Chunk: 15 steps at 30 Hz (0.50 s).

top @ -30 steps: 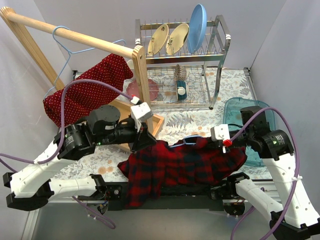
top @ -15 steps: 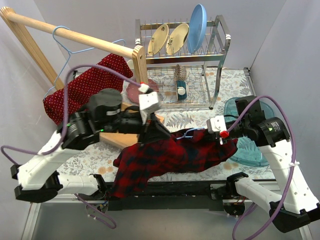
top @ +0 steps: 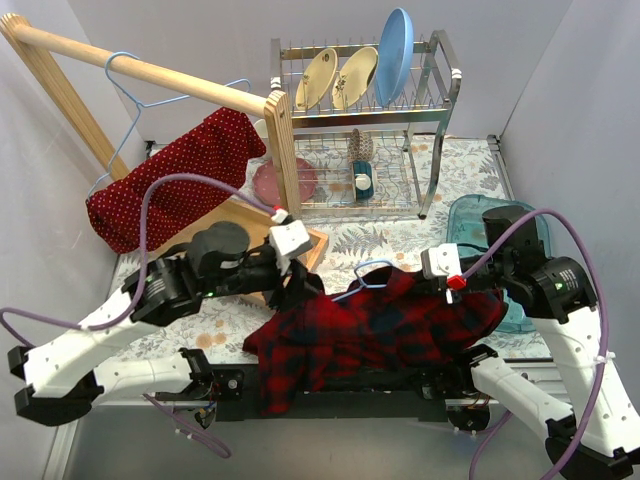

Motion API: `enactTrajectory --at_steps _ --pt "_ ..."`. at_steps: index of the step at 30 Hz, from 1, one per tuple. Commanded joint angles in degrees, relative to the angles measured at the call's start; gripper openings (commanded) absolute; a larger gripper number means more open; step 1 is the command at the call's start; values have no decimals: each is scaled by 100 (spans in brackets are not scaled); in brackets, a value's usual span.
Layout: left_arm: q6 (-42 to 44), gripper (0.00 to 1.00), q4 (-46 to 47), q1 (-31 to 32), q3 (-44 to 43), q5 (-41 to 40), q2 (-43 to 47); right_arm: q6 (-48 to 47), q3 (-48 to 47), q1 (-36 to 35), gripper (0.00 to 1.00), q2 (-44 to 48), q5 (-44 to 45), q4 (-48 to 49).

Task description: Place the skirt on the hanger

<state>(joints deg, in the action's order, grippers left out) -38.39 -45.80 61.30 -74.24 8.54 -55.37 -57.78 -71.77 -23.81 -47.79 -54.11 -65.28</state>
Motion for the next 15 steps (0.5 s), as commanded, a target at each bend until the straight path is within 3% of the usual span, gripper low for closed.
enactTrajectory --at_steps 1,7,15 --pt "-195 68 440 -13 488 -117 694 433 14 -27 1 33 -390 674" --pt "-265 98 643 -13 569 429 581 531 -30 52 1 -73 -531 692" --pt "-291 98 -103 -13 -248 53 457 794 40 78 1 -29 -258 902"
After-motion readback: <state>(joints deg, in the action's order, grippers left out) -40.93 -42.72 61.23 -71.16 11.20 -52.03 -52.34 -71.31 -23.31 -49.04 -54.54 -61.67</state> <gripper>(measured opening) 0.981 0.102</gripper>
